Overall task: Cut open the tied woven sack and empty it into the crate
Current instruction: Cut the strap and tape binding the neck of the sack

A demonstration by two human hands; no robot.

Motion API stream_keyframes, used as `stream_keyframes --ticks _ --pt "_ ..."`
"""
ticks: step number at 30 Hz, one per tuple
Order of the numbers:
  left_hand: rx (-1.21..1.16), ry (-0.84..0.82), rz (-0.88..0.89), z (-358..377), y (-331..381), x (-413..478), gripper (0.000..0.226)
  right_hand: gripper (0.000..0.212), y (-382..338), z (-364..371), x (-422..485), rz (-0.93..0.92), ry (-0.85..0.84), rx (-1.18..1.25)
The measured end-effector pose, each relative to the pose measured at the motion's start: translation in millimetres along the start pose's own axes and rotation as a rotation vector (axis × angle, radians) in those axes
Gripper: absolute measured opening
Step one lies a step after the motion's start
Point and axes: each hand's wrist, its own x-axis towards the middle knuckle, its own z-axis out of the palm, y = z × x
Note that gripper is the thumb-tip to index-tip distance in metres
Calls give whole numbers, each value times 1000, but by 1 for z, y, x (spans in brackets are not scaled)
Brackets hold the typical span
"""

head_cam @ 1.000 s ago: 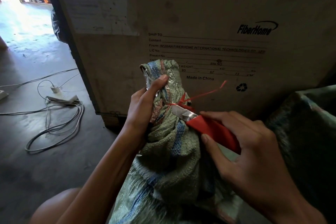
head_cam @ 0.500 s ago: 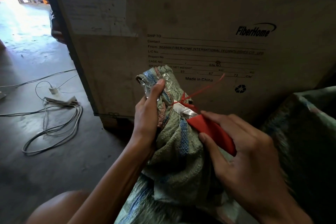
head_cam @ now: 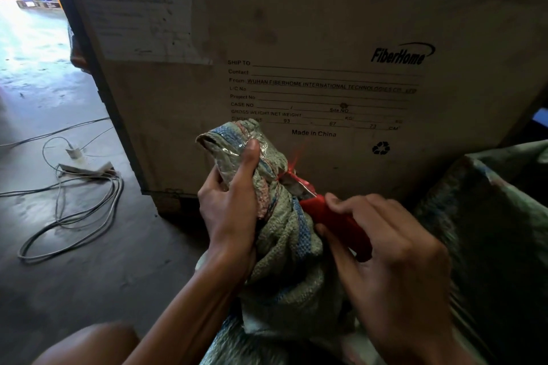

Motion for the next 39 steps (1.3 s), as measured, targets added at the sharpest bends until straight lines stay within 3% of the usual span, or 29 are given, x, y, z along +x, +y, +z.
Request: stream_keyframes --ticks 6,12,17,24,28,31,35,39 --pt "-91 25 -214 6 -3 -2 43 26 2 16 -5 58 58 76" --pt "-231 -29 -462 2 -23 10 63 22 -1 29 -9 116 92 115" --pt "-321 -182 -720 7 -63 -10 103 27 2 19 22 260 192 223" --pt "-80 -343 -488 10 -64 -3 64 24 9 6 29 322 33 362" --pt "-41 -375 -353 7 -56 6 88 25 12 7 27 344 -29 428" --pt "-12 -425 -310 3 -49 17 85 27 15 7 27 347 -35 451" --pt "69 -453 -272 -3 -36 28 51 27 18 6 29 348 -14 455" --pt "98 -481 -201 -16 -23 39 35 39 17 10 27 342 -46 494"
